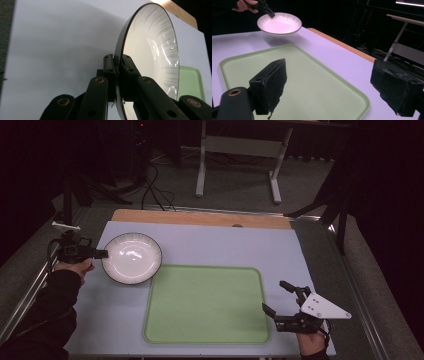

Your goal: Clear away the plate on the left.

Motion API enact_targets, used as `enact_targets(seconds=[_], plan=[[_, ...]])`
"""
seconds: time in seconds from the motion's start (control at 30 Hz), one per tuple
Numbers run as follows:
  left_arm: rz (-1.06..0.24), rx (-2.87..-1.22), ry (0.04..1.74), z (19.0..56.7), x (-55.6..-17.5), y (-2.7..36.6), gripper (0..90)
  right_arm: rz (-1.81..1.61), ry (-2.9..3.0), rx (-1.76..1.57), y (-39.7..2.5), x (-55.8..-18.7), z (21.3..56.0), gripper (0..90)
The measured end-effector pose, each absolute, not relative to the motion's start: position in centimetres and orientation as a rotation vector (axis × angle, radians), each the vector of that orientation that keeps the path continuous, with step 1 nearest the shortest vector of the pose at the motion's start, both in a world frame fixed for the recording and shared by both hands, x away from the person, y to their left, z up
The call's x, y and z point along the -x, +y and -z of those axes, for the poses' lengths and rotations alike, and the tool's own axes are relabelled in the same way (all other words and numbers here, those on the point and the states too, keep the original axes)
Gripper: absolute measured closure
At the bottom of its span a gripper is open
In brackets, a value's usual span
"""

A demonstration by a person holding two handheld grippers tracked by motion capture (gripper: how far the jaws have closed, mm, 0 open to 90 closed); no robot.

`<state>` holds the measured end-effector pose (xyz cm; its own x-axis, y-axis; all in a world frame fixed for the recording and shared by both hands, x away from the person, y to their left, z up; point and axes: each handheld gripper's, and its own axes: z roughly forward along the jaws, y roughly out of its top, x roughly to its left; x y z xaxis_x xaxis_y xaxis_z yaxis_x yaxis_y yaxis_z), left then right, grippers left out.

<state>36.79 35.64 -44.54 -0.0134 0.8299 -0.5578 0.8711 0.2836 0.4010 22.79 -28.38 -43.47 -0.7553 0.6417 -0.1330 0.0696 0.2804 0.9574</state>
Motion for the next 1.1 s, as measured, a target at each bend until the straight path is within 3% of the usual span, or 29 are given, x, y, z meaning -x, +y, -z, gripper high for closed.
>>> enact_targets(seconds=[1.1], plan=[[0.208, -1.726, 1.589, 42.8, -35.8, 26.5, 85.1, -1.486, 2.06, -0.634, -28.3, -22.8, 43.5, 13.3]])
